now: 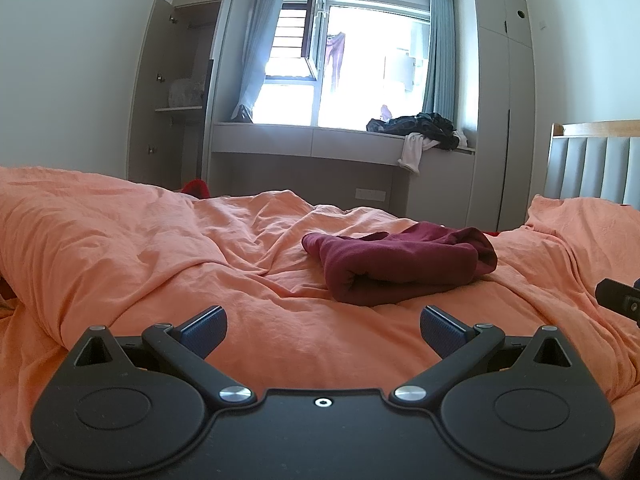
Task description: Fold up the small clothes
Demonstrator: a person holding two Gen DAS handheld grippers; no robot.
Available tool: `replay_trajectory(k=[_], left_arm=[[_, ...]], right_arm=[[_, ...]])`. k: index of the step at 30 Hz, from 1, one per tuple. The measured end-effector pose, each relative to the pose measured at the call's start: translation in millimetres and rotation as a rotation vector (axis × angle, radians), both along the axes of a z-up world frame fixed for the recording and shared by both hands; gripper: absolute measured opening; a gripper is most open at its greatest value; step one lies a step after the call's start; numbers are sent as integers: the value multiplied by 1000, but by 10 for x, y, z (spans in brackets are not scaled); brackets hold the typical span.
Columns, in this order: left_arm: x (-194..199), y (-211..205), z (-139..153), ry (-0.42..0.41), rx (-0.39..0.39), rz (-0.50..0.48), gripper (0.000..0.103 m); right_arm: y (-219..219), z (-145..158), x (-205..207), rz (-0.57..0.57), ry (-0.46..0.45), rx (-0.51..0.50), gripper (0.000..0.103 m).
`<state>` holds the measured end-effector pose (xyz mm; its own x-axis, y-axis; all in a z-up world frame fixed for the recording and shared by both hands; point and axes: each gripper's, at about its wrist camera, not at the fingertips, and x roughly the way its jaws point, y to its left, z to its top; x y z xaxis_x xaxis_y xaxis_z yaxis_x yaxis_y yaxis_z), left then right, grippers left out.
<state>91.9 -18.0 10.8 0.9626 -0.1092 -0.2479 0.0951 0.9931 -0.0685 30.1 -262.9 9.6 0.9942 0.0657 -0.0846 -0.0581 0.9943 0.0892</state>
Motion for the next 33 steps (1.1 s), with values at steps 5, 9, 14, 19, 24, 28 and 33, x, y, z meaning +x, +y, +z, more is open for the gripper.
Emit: replay_trajectory(k=[5,9,14,19,24,28,33], left_arm=[[-1,-11,0,-1,1,0,103],[0,-10,0,0,1,0,103],[0,-10,-3,-1,2,0,103],[0,-17,-3,4,9,7,103],[59,-6,-43,58,-8,-15,103],[87,46,-54,73,-40,0,103],[80,38,-53,61,-28,9,103]], right_arm=[[0,1,0,0,0,0,103],[0,-1,2,0,0,0,103],[0,0,2,0,0,-1,103],[0,0,0,0,0,0,103],[0,-1,3,0,2,-1,103],[5,2,1,0,1,-1,103],[4,2,1,0,1,-1,103]])
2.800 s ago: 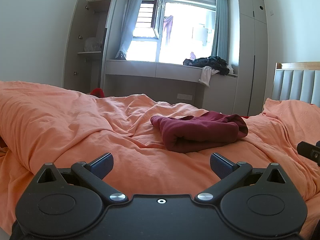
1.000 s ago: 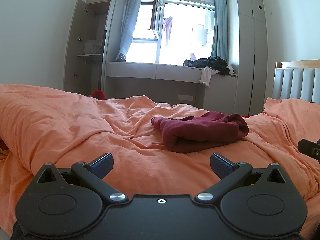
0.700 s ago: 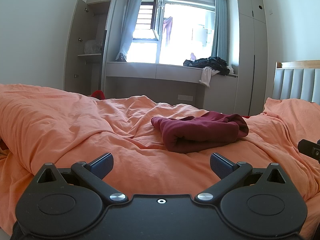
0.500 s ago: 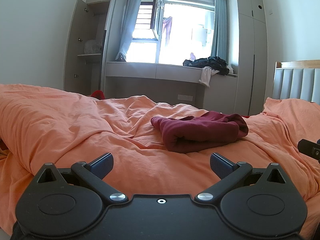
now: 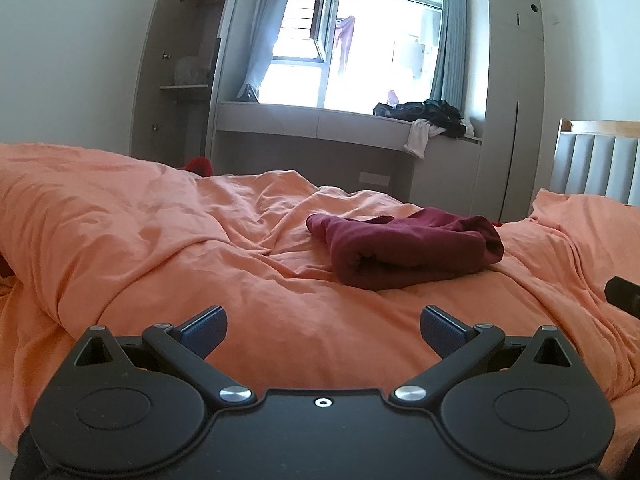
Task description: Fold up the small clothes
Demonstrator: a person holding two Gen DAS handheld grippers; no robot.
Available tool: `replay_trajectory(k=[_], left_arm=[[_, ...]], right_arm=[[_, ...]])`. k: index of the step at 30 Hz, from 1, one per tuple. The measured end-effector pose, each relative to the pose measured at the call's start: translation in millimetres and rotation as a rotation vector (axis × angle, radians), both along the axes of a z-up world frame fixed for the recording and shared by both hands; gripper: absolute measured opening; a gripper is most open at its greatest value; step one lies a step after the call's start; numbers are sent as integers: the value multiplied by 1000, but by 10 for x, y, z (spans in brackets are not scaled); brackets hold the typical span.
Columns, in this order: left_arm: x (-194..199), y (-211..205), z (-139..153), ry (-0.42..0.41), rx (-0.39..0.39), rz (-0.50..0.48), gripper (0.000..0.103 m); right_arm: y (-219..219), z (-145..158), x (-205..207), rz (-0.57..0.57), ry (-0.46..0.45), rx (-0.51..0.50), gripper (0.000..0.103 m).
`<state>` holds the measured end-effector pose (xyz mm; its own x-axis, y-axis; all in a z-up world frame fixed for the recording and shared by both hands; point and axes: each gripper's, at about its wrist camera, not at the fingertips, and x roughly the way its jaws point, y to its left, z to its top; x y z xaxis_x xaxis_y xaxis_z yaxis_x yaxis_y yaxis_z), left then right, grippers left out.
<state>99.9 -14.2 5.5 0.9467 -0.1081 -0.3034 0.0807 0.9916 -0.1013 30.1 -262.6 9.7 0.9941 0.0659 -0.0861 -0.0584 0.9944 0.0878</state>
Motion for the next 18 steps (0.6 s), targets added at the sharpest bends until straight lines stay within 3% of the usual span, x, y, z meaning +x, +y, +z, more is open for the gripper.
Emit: replay_trajectory(k=[18], left_arm=[[-1,-23,5,-8,24,-1,103]], right_arm=[[-6,-1,1,-2,-1,2,103]])
